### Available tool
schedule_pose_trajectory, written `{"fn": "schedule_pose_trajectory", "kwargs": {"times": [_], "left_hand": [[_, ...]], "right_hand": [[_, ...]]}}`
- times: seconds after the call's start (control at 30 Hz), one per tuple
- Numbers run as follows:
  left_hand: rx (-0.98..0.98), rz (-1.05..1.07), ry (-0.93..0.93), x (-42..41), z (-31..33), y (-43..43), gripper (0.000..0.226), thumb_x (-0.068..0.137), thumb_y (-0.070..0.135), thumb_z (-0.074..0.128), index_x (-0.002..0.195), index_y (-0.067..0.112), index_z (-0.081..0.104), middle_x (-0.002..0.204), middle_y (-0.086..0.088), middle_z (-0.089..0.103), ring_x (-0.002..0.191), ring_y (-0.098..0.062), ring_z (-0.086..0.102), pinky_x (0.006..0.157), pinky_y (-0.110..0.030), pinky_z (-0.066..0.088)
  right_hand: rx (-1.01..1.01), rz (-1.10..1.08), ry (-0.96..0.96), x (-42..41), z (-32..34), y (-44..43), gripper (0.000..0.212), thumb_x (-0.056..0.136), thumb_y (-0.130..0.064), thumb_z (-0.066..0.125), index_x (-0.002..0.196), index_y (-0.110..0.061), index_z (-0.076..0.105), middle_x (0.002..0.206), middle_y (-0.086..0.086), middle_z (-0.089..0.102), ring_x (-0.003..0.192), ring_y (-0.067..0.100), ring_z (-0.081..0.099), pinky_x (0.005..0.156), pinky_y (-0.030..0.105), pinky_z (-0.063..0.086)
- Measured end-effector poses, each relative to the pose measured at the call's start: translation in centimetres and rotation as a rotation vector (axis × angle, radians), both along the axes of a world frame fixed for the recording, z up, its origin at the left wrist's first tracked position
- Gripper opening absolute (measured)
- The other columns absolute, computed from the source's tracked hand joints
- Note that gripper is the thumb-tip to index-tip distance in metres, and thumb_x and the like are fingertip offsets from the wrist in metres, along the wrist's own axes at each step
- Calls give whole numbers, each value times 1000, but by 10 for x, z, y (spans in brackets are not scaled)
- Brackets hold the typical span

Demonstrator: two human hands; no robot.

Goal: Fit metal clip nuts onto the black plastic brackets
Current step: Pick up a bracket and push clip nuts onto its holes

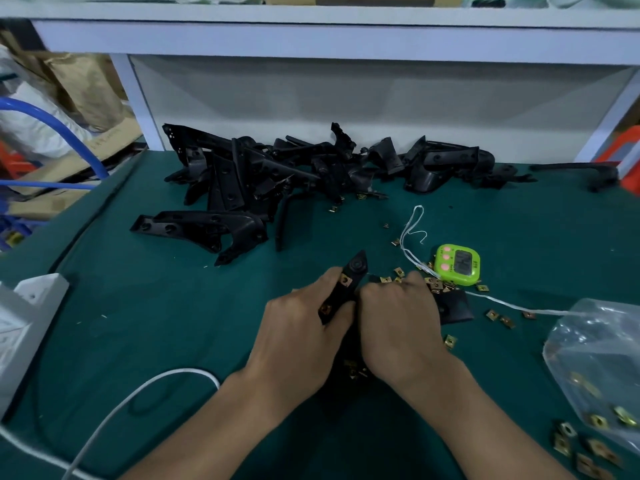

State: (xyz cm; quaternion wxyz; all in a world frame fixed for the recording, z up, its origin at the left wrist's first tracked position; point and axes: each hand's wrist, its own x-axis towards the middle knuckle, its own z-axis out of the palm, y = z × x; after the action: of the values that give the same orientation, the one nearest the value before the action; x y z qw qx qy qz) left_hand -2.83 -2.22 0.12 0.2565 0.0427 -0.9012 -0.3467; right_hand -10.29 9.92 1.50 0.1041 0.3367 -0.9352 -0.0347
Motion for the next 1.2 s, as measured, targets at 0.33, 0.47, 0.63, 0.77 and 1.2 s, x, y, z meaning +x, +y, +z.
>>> {"fn": "schedule_pose_trajectory", "kwargs": {"times": [0.33, 0.47, 0.63, 0.77, 1.2], "left_hand": [[125, -98, -44, -28, 37, 8, 16, 92, 23, 65, 92, 39, 66, 78, 14, 65, 64, -7, 57, 51, -15, 41], [447, -96, -96, -63, 72, 26, 25, 83, 25, 80, 94, 47, 76, 83, 25, 72, 83, 11, 66, 62, -6, 50], [801, -387, -322, -108, 92, 99, 10, 89, 24, 78, 98, 26, 79, 102, 11, 78, 92, -3, 72, 81, -19, 50], [769, -720, -547, -130, 96, 185, 20, 97, 14, 66, 111, 23, 76, 115, -1, 77, 106, -19, 73, 97, -36, 57], [939, -733, -869, -175, 116, 444, 19, 100, 10, 60, 118, 3, 60, 94, -12, 64, 78, -20, 63, 88, -33, 59]], "right_hand": [[-65, -69, -77, -6, 37, 40, 15, 77, -24, 62, 88, -20, 53, 84, 2, 63, 80, 29, 64, 58, 32, 32], [-173, -211, -294, -15, 88, 100, 27, 76, -39, 68, 102, -36, 60, 78, -8, 56, 76, 21, 53, 65, 33, 41], [-841, -152, -762, 13, 117, 206, 27, 80, -40, 80, 105, -43, 70, 78, 1, 71, 63, 11, 60, 61, 28, 47], [-1265, -416, -696, 57, 85, 281, 33, 74, -25, 80, 106, -34, 75, 74, 5, 72, 63, 17, 59, 63, 30, 47], [-1788, -939, -390, 15, 68, 441, 17, 70, -23, 81, 80, -11, 76, 73, 8, 68, 50, 15, 54, 47, 24, 37]]}}
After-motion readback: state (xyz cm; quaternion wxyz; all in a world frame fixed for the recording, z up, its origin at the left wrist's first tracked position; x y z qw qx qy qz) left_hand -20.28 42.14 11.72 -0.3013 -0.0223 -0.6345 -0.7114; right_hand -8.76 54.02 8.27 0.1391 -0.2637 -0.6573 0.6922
